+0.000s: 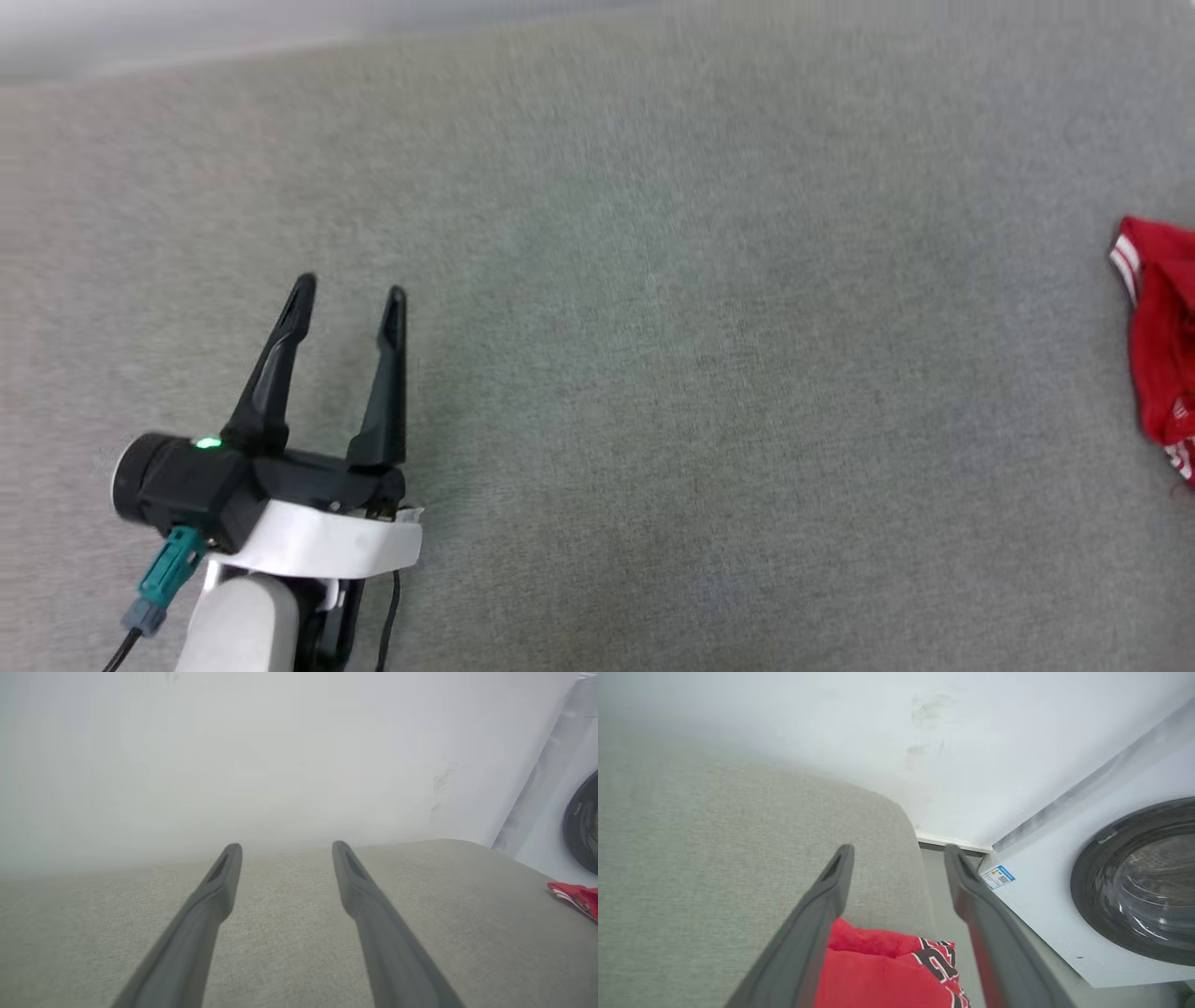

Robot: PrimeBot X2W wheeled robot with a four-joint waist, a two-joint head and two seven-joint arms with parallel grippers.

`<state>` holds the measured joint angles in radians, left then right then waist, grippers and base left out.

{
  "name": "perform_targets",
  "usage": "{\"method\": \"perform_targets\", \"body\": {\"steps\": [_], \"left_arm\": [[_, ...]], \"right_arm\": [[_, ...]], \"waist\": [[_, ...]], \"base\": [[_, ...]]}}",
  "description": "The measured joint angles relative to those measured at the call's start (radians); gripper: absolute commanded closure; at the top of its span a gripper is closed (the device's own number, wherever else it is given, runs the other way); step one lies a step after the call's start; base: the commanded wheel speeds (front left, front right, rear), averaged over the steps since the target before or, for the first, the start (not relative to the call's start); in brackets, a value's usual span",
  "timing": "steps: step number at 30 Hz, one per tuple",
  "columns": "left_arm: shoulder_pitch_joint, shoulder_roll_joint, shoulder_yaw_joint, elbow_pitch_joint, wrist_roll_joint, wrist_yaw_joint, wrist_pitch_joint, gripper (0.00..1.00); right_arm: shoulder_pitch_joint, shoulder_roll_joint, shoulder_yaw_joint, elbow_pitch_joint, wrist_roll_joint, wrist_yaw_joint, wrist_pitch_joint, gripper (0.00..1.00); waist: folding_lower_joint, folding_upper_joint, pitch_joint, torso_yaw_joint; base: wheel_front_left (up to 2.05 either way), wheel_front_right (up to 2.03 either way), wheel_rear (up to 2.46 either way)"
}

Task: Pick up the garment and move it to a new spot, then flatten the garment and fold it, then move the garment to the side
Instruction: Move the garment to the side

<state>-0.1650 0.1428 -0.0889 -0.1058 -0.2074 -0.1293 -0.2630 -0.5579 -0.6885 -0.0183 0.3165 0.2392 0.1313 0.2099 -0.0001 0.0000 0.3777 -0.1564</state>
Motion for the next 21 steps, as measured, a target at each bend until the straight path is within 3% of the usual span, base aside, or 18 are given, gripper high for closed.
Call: {"method": "perform_targets", "body": {"steps": [7, 12, 16, 21], "left_arm": [[0.070, -0.038, 0.071, 0.044, -0.026, 0.000, 0.000, 0.00], [0.104, -0.047, 0.077, 0.061, -0.028, 0.000, 0.000, 0.00], [0.123, -0.055, 0.092, 0.070, -0.027, 0.000, 0.000, 0.00], [0.147, -0.065, 0.087, 0.084, -0.018, 0.000, 0.000, 0.00]], "right_arm": [[0.172, 0.279, -0.078, -0.277, 0.007, 0.000, -0.137, 0.00], [0.308, 0.443, -0.084, -0.402, -0.007, 0.000, -0.241, 0.00], [0.403, 0.521, -0.059, -0.421, 0.002, 0.000, -0.326, 0.00], [0.468, 0.569, -0.032, -0.376, 0.034, 0.000, -0.394, 0.00]], "waist": [[0.0000, 0.0000, -0.131, 0.038], [-0.0001, 0.0000, -0.189, 0.076], [-0.0001, 0.0000, -0.222, 0.103], [-0.0001, 0.0000, -0.252, 0.128]], "base": [[0.00, 0.00, 0.00], [0.00, 0.00, 0.00], [0.00, 0.00, 0.00], [0.00, 0.00, 0.00]]}}
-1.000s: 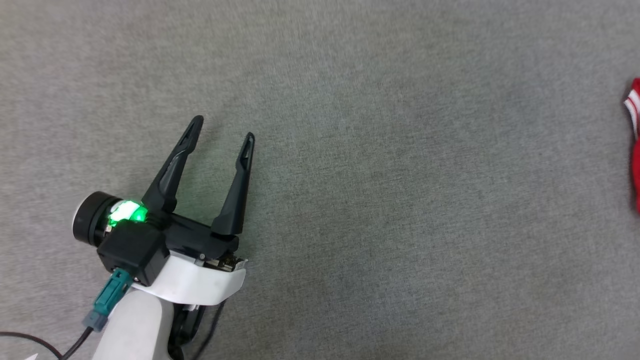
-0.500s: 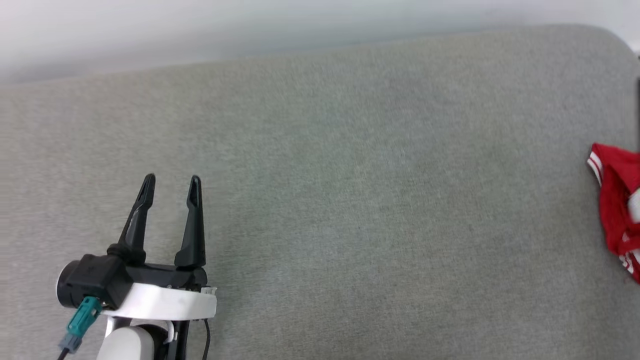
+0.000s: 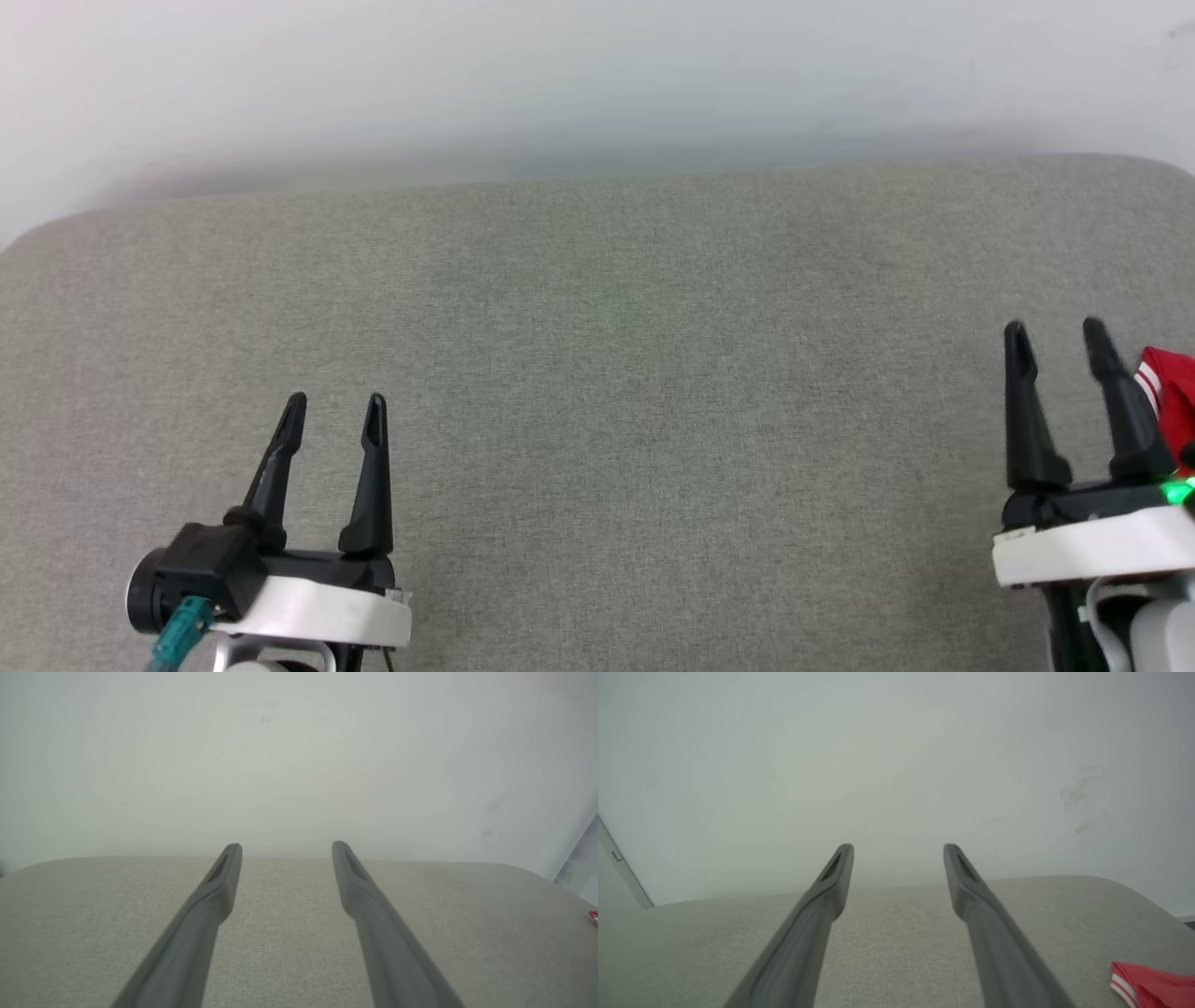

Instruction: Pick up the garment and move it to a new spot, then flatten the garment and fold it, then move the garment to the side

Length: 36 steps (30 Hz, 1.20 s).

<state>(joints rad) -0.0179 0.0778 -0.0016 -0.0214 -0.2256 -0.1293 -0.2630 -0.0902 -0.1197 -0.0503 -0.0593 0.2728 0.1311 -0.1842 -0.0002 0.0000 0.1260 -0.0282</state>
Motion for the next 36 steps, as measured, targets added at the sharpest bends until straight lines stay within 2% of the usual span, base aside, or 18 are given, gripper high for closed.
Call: {"method": "perform_targets", "body": {"steps": [11, 30, 31, 36], "left_arm": [[0.018, -0.014, 0.011, 0.013, 0.038, 0.000, 0.000, 0.00], [0.018, -0.024, 0.035, 0.016, 0.036, 0.000, 0.000, 0.00], [0.019, -0.025, 0.037, 0.018, 0.035, 0.000, 0.000, 1.00], [0.036, -0.029, 0.034, 0.062, 0.025, 0.000, 0.005, 1.00]], "right_arm": [[0.003, 0.021, 0.059, 0.124, 0.000, 0.000, -0.053, 0.00], [-0.014, 0.013, 0.067, 0.137, -0.007, 0.000, -0.074, 0.00], [-0.013, 0.014, 0.067, 0.138, -0.007, 0.000, -0.074, 1.00], [0.018, 0.017, 0.070, 0.180, 0.002, 0.000, -0.068, 1.00]], "waist": [[0.0000, 0.0000, -0.023, 0.014], [0.0001, 0.0000, -0.022, 0.005], [0.0001, 0.0000, -0.022, 0.005], [0.0001, 0.0000, -0.022, 0.005]], "base": [[0.00, 0.00, 0.00], [0.00, 0.00, 0.00], [0.00, 0.00, 0.00], [0.00, 0.00, 0.00]]}}
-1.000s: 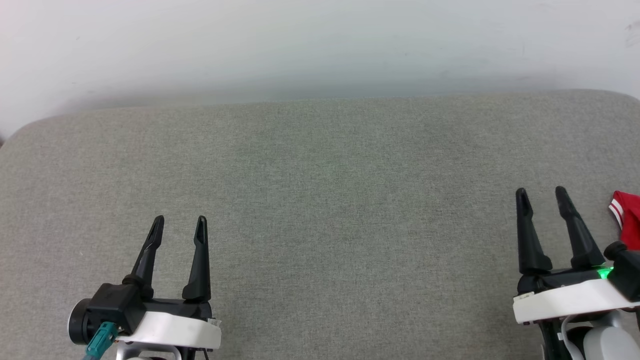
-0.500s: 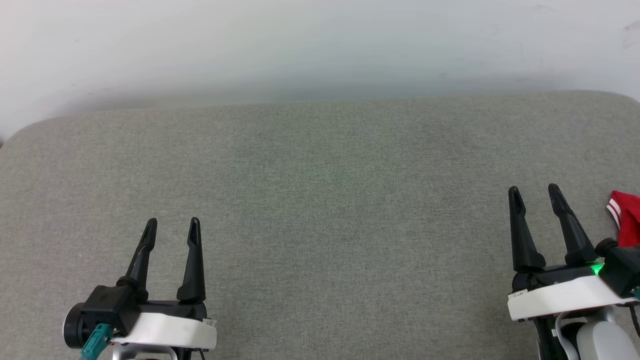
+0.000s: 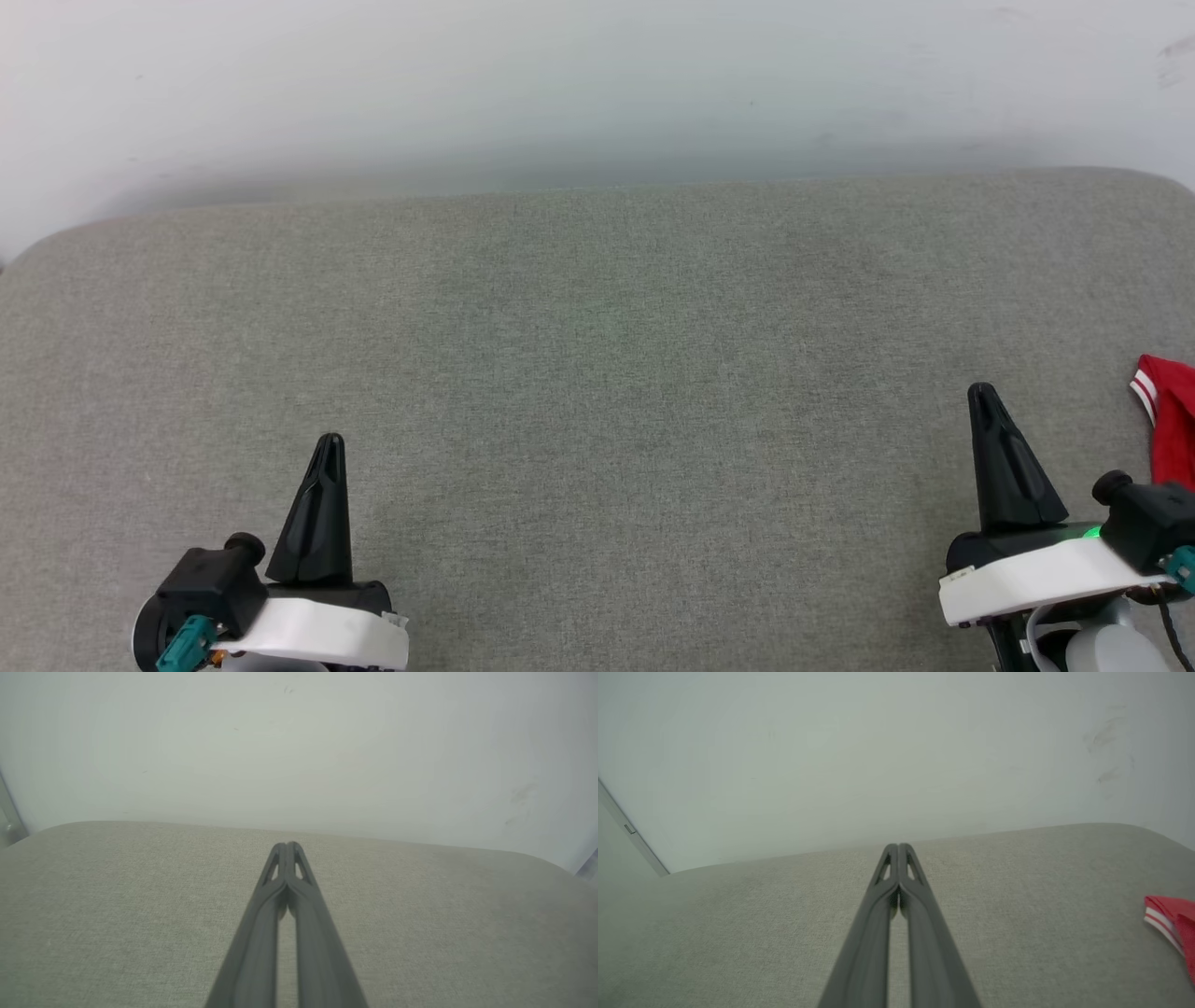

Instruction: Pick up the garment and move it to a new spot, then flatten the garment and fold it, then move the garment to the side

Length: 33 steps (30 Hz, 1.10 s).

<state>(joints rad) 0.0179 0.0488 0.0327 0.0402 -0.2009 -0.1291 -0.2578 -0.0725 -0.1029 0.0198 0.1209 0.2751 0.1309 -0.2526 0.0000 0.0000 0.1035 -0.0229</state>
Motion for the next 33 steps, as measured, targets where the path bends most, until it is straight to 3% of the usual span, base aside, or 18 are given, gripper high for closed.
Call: {"method": "perform_targets", "body": {"steps": [33], "left_arm": [[-0.034, 0.021, -0.003, 0.084, -0.578, 0.000, 0.116, 1.00]], "right_arm": [[0.000, 0.002, -0.025, 0.048, 0.541, 0.000, 0.122, 1.00]], "waist": [[0.0000, 0.0000, -0.027, 0.006]], "base": [[0.00, 0.00, 0.00]]}}
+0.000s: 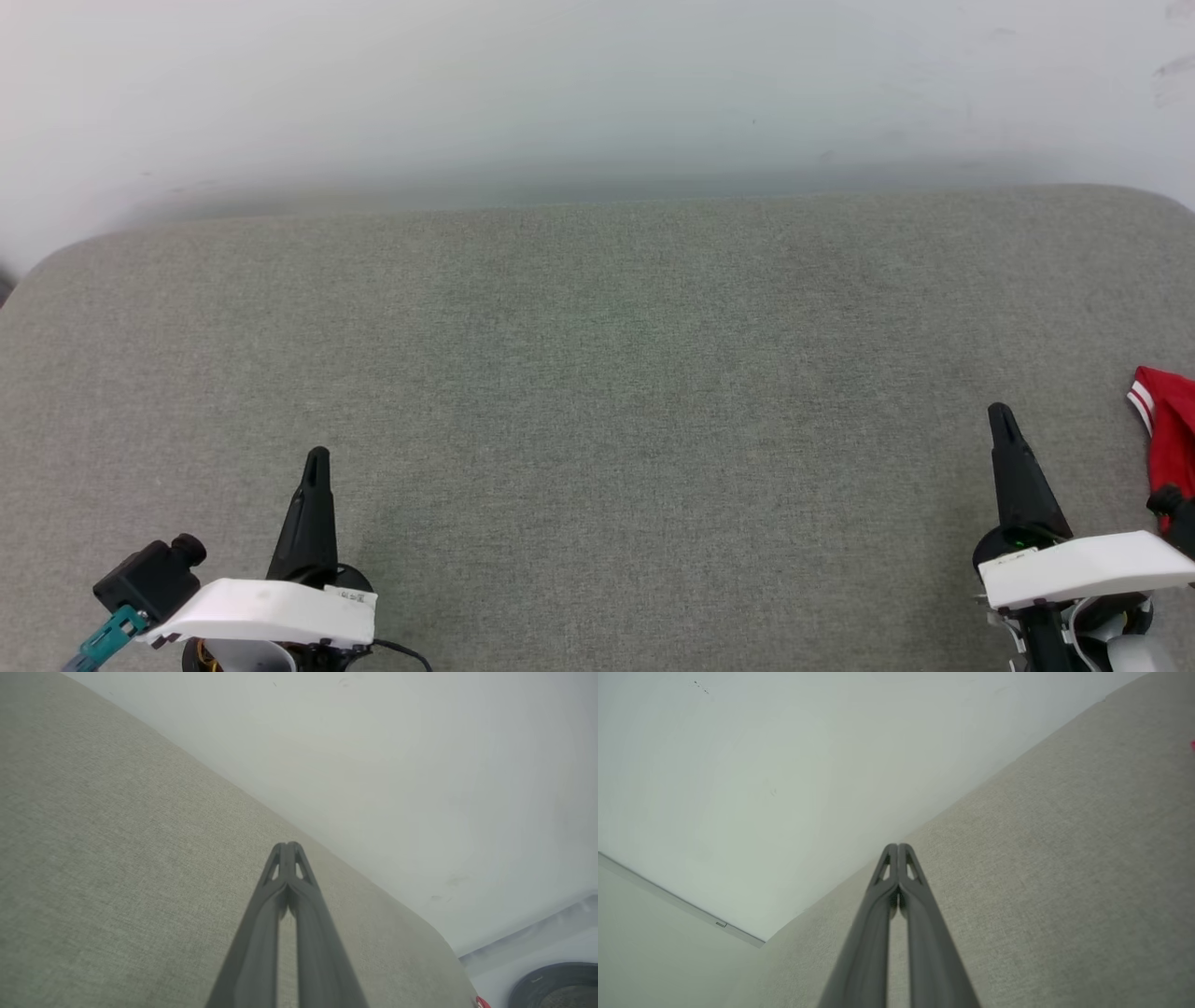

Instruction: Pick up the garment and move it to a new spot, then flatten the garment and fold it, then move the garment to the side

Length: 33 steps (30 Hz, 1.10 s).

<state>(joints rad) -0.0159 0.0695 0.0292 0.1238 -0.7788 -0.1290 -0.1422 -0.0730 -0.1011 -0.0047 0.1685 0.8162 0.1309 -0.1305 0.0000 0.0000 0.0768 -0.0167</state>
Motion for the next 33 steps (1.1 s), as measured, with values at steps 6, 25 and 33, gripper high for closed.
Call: {"method": "perform_targets", "body": {"steps": [6, 25, 33], "left_arm": [[-0.009, 0.003, 0.002, 0.010, -0.084, 0.000, 0.020, 1.00], [-0.029, 0.008, 0.009, 0.041, -0.312, 0.000, 0.077, 1.00], [-0.035, 0.009, 0.013, 0.052, -0.396, 0.000, 0.097, 1.00]], "right_arm": [[-0.003, 0.002, -0.006, 0.007, 0.078, 0.000, 0.018, 1.00], [-0.009, 0.007, -0.024, 0.026, 0.293, 0.000, 0.076, 1.00], [-0.010, 0.010, -0.033, 0.032, 0.373, 0.000, 0.097, 1.00]], "waist": [[0.0000, 0.0000, -0.005, 0.001], [0.0000, 0.0000, -0.020, 0.004], [0.0000, 0.0000, -0.026, 0.006]], "base": [[0.00, 0.00, 0.00], [0.00, 0.00, 0.00], [0.00, 0.00, 0.00]]}}
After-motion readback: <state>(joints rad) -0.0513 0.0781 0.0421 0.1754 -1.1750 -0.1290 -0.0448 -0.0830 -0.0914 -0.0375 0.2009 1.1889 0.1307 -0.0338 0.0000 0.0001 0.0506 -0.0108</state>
